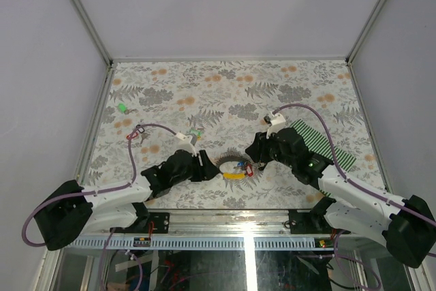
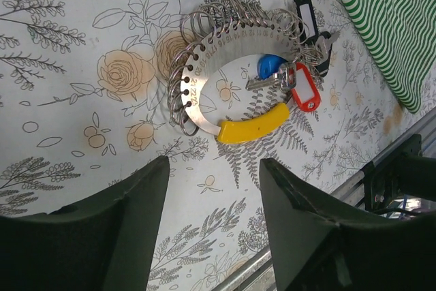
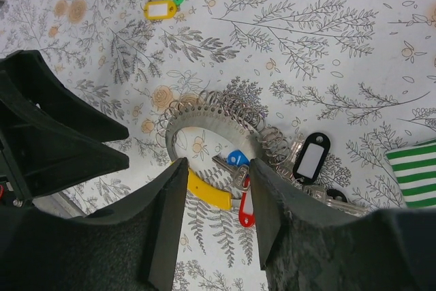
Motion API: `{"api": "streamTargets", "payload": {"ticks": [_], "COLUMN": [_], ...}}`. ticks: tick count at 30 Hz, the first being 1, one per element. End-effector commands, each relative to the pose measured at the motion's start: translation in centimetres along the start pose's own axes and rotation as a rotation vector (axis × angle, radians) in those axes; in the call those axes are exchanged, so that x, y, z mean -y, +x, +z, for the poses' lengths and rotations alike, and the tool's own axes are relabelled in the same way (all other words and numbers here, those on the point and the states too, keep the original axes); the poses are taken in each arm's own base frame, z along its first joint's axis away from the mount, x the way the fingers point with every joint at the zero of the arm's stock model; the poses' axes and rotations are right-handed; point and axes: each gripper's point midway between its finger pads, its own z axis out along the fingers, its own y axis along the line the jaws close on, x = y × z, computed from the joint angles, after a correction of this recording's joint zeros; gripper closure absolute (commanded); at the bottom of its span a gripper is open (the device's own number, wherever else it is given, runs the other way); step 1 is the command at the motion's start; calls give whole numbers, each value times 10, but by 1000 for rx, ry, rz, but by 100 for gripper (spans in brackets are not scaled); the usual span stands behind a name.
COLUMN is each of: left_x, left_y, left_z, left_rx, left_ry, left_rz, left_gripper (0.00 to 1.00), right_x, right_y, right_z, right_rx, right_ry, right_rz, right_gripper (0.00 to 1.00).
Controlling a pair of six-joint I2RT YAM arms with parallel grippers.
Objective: Put the keys on the keyring
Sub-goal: Pick up the keyring from the center of the board.
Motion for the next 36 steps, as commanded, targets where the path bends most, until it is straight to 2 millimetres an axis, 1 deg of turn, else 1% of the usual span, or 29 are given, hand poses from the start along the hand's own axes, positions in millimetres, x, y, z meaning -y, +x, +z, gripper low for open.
{"api": "streamTargets", "payload": {"ticks": [1,7,16,24,32,36], "left_x": [16,9,-1,-12,-23,-24], "left_y": [-12,-4,7,8,8,8], "left_z": [8,16,23,29,33,35], "left_rx": [79,62,57,79,93,91], "left_ry": [71,52,28,-17,-73,-82], "left_rz": [-45,-49,-76,-72,-47,-35], "left_gripper": [44,46,53,57,57,57], "right_x": [-5,-7,-7,-8,-10,-11], "right_y": [-21,-23,-28,-28,-27,-27], "right_z": [-5,-6,-9,-11,-12,-12], "right_rx": [62,62,70,70,61,60], "right_ry": [-7,-10,-3,-5,-16,-23], "right_rz": [-5,-5,-13,-12,-5,0], "right_gripper": [53,54,58,59,60,60]}}
